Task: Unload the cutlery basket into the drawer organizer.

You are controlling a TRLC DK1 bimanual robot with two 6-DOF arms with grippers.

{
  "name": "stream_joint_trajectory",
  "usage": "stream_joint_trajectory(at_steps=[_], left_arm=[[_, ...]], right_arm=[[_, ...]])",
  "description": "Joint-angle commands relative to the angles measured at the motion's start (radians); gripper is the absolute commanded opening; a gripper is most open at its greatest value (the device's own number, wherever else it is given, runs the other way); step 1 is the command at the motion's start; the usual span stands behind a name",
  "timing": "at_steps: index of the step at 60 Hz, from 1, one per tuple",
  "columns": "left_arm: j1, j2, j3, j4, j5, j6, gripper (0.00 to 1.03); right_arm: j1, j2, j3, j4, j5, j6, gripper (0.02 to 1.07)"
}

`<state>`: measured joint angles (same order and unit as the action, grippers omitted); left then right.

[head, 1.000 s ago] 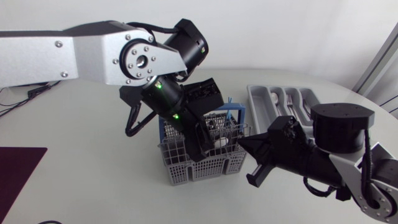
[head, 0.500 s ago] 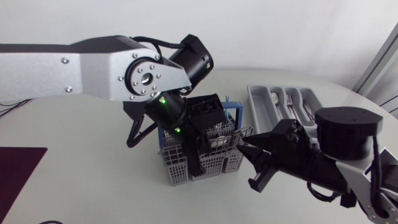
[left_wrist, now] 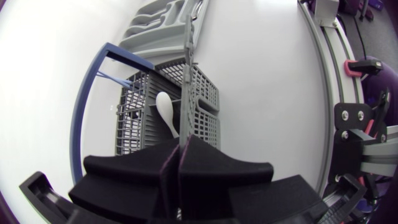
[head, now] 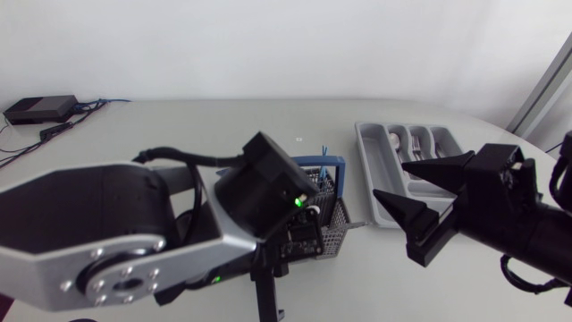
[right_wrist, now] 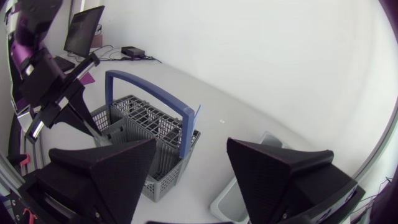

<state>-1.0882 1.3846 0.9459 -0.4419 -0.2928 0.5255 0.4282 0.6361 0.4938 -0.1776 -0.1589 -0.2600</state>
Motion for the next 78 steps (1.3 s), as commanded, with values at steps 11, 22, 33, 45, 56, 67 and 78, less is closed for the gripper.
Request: stream_joint_trajectory(at_steps=[11, 22, 33, 45, 56, 67, 78], left_arm=[[-0.072, -0.039, -0.150, 0.106, -0.114, -0.005, 0.12], [-0.091, -0.035, -0.194, 0.143, -0.115, -0.004, 0.12], [-0.096, -0.025, -0.200, 0.173, -0.114, 0.007, 0.12], [-0.110, 0.074, -0.168, 0.233, -0.114, 0.008, 0.12], [-0.124, 0.241, -0.072, 0.270, -0.115, -0.004, 0.12], [-0.130, 0.333, 0.001, 0.284, -0.129, -0.035, 0.12], [-0.125, 0.358, 0.044, 0.284, -0.129, -0.065, 0.12]], right_arm=[[-0.025, 0.214, 0.207, -0.154, -0.051, 0.177, 0.85], [-0.069, 0.389, 0.368, -0.304, -0.172, 0.300, 0.84], [-0.118, 0.642, 0.525, -0.539, -0.369, 0.277, 0.84], [-0.118, 0.700, 0.568, -0.560, -0.381, 0.277, 0.84], [-0.137, 0.763, 0.554, -0.520, -0.372, 0.304, 0.84], [-0.192, 0.797, 0.522, -0.468, -0.347, 0.321, 0.79], [-0.203, 0.790, 0.474, -0.410, -0.304, 0.341, 0.78]])
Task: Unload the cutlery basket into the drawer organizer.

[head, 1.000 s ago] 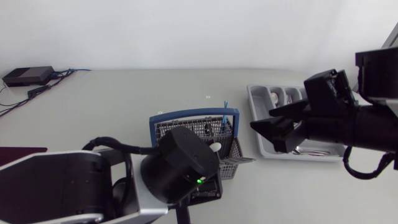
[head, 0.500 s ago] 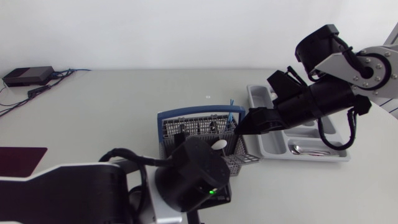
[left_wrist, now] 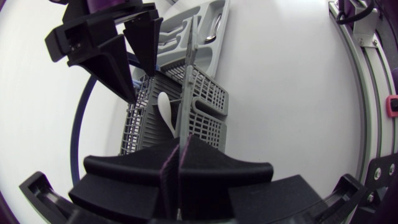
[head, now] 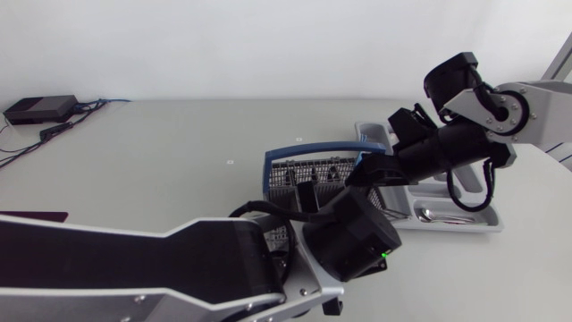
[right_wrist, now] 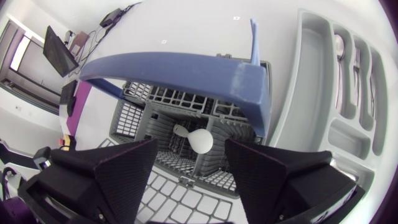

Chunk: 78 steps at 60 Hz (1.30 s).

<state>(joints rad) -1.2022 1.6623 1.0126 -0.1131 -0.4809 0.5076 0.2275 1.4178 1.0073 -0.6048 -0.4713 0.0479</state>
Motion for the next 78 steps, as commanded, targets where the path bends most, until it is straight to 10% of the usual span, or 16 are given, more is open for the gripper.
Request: stream_joint_trajectory(at_steps=[1, 31, 78], left_arm=[[-0.011, 0.083, -0.020, -0.045, 0.059, -0.050, 0.12], [-0.023, 0.136, 0.026, -0.045, 0.059, -0.067, 0.12], [-0.026, 0.132, 0.009, -0.046, 0.059, -0.066, 0.12]], right_arm=[[-0.002, 0.009, -0.045, 0.022, 0.010, 0.035, 0.78], [-0.020, 0.064, -0.078, 0.071, 0.020, 0.053, 0.68], [0.010, 0.076, -0.110, 0.177, -0.021, 0.075, 0.25]])
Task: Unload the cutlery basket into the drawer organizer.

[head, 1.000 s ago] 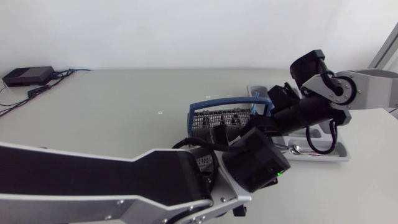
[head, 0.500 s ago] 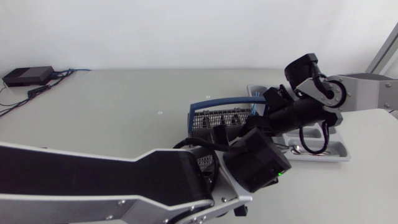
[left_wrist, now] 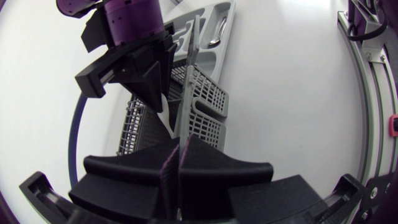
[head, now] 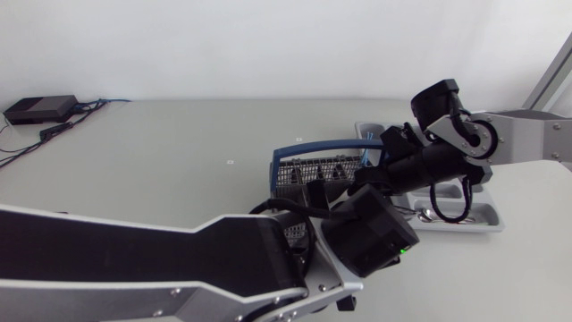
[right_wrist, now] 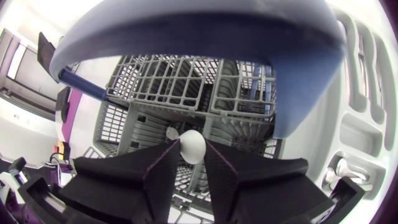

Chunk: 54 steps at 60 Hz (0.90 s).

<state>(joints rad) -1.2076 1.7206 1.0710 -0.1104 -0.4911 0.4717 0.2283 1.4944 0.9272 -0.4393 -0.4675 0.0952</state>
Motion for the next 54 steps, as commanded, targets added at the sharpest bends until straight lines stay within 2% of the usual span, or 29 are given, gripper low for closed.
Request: stream_joint_trajectory(at_steps=[1, 11, 33, 43, 54], left_arm=[[-0.021, 0.074, -0.051, -0.049, 0.069, -0.030, 0.12], [-0.021, 0.070, -0.059, -0.049, 0.069, -0.030, 0.12], [-0.018, 0.054, -0.072, -0.051, 0.069, -0.030, 0.12], [-0.018, 0.045, -0.079, -0.054, 0.066, -0.030, 0.12], [-0.017, 0.033, -0.082, -0.055, 0.060, -0.027, 0.12]], right_arm=[[0.009, 0.000, -0.030, 0.013, -0.025, 0.028, 0.24], [0.011, -0.014, -0.041, 0.036, -0.046, 0.028, 0.18], [0.008, -0.103, -0.050, 0.019, -0.115, 0.017, 0.17], [0.003, -0.181, -0.030, -0.049, -0.123, 0.003, 0.17], [-0.020, -0.286, 0.024, -0.177, -0.117, -0.031, 0.17]])
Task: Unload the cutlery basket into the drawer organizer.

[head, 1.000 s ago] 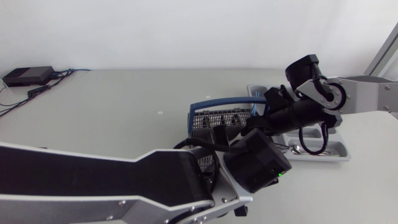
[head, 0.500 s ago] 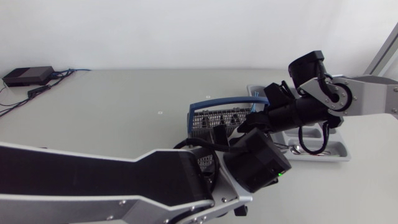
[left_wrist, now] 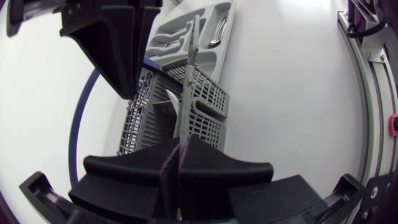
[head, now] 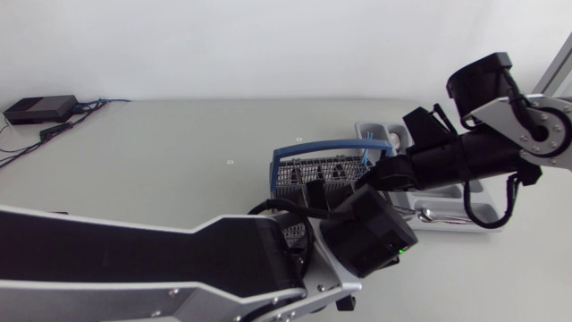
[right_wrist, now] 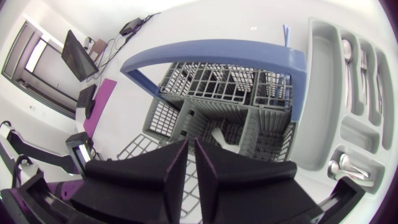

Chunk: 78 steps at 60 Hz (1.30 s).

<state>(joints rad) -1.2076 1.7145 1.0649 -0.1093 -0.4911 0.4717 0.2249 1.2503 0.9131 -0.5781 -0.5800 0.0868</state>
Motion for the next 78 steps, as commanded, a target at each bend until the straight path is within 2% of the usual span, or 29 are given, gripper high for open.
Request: stream_joint_trajectory(at_steps=[1, 11, 13, 16, 22, 27, 32, 39, 46, 49, 51, 52, 53, 54, 55, 56, 59, 67, 78], left_arm=[[-0.015, 0.037, -0.077, -0.056, 0.059, -0.027, 0.13], [-0.012, 0.040, -0.080, -0.055, 0.059, -0.028, 0.13], [-0.013, 0.042, -0.082, -0.055, 0.059, -0.028, 0.13], [-0.015, 0.043, -0.080, -0.055, 0.059, -0.030, 0.14], [-0.015, 0.045, -0.080, -0.053, 0.059, -0.030, 0.15], [-0.013, 0.050, -0.079, -0.053, 0.057, -0.030, 0.16], [-0.010, 0.050, -0.075, -0.053, 0.057, -0.027, 0.17], [-0.009, 0.059, -0.068, -0.053, 0.059, -0.021, 0.17], [-0.004, 0.059, -0.056, -0.053, 0.057, -0.019, 0.30], [-0.004, 0.059, -0.052, -0.055, 0.057, -0.019, 0.32], [-0.007, 0.059, -0.049, -0.058, 0.055, -0.019, 0.40], [-0.007, 0.059, -0.049, -0.058, 0.054, -0.019, 0.41], [-0.009, 0.059, -0.048, -0.061, 0.048, -0.019, 0.48], [-0.009, 0.059, -0.048, -0.063, 0.048, -0.019, 0.49], [-0.010, 0.054, -0.043, -0.070, 0.036, -0.019, 0.62], [-0.012, 0.050, -0.039, -0.076, 0.026, -0.019, 0.68], [-0.013, 0.033, -0.031, -0.087, 0.013, -0.021, 0.74], [-0.013, -0.053, -0.005, -0.139, -0.014, -0.021, 0.98], [-0.010, -0.171, 0.029, -0.224, -0.010, -0.031, 0.98]], right_arm=[[-0.021, -0.049, 0.041, -0.048, -0.004, -0.027, 0.17], [-0.075, -0.051, 0.033, -0.085, 0.014, -0.075, 0.19], [-0.081, -0.042, 0.030, -0.085, 0.019, -0.084, 0.23], [-0.081, -0.020, 0.013, -0.078, 0.040, -0.088, 0.40], [-0.050, -0.018, 0.001, -0.049, 0.097, -0.098, 0.52], [-0.030, -0.017, 0.000, -0.045, 0.141, -0.122, 0.53], [0.011, -0.017, -0.013, -0.037, 0.232, -0.142, 0.53], [0.033, -0.009, -0.011, -0.039, 0.261, -0.140, 0.53], [0.040, -0.003, -0.017, -0.037, 0.279, -0.160, 0.53], [0.040, -0.006, -0.031, -0.034, 0.287, -0.174, 0.53], [0.039, -0.012, -0.046, -0.028, 0.290, -0.180, 0.53], [0.037, -0.014, -0.051, -0.026, 0.290, -0.183, 0.53], [0.034, -0.018, -0.057, -0.026, 0.290, -0.190, 0.53], [0.034, -0.020, -0.059, -0.026, 0.290, -0.191, 0.53], [0.028, -0.031, -0.072, -0.025, 0.290, -0.200, 0.53], [0.025, -0.040, -0.082, -0.025, 0.290, -0.206, 0.53], [0.017, -0.061, -0.097, -0.025, 0.290, -0.217, 0.53], [-0.016, -0.112, -0.126, -0.025, 0.289, -0.242, 0.53], [-0.039, -0.147, -0.161, -0.023, 0.284, -0.259, 0.53]])
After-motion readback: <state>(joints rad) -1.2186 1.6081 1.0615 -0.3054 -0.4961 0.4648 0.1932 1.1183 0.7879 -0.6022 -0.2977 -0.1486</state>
